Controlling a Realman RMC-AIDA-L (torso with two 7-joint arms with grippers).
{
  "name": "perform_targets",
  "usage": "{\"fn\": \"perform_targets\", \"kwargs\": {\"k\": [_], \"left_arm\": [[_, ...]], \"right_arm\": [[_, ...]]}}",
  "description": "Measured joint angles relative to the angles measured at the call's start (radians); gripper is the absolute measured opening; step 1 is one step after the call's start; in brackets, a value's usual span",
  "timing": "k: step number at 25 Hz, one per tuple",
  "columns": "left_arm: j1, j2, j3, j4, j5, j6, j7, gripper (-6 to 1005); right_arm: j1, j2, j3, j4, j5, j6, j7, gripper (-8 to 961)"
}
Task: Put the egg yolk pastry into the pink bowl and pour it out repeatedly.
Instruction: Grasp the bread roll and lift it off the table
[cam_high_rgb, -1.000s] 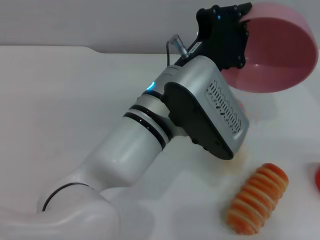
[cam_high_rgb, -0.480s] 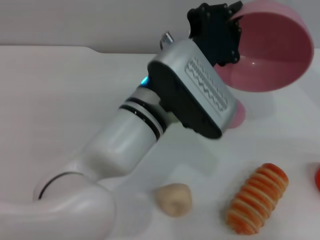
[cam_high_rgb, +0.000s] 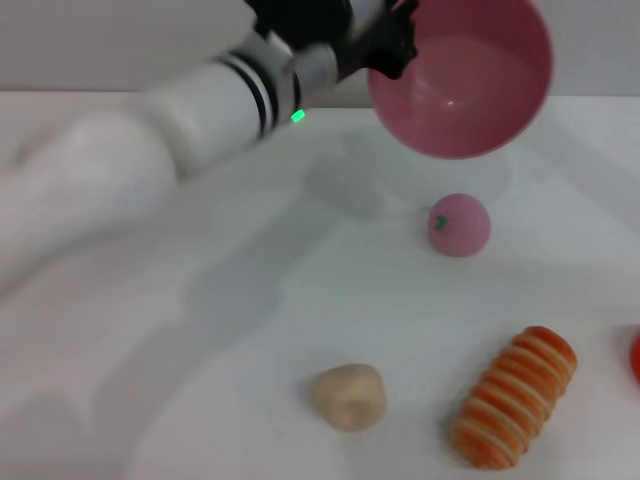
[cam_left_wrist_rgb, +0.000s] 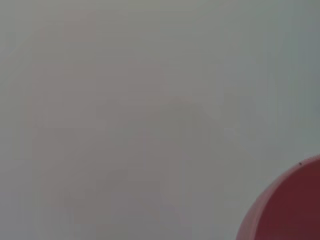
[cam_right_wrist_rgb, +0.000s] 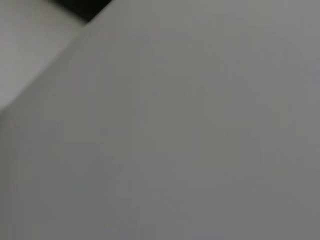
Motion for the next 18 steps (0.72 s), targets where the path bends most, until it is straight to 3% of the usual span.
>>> {"fn": "perform_targets", "kwargs": {"k": [4, 6, 11, 13, 14, 18], "left_arm": [[-0.167, 0.003, -0.308, -0.185, -0.008, 0.399, -0.105, 112], [-0.214, 0.007, -0.429, -0.242, -0.001, 0.523, -0.108, 113], [-0.240, 0.018, -0.648, -0.273, 0.071, 0.705, -0.134, 113], [-0.240, 0.018, -0.648, -0.273, 0.071, 0.705, -0.134, 113], [-0.239, 0.028, -0.731, -0.276, 0.150, 0.765, -0.184, 113], [-0.230, 0.049, -0.784, -0.277, 0.227, 0.816, -0.259, 114]], "right_arm": [[-0.015, 0.001, -0.016, -0.185, -0.211, -0.016, 0.229, 480], [-0.016, 0.000, -0.020, -0.294, -0.337, -0.049, 0.376, 480], [-0.017, -0.001, -0.017, -0.610, -0.617, -0.229, 0.677, 480], [-0.012, -0.001, -0.019, -0.727, -0.703, -0.328, 0.786, 479], [-0.006, -0.001, -0.020, -0.772, -0.733, -0.380, 0.834, 479], [0.050, -0.013, -0.028, -0.841, -0.813, -0.550, 0.972, 477]]}}
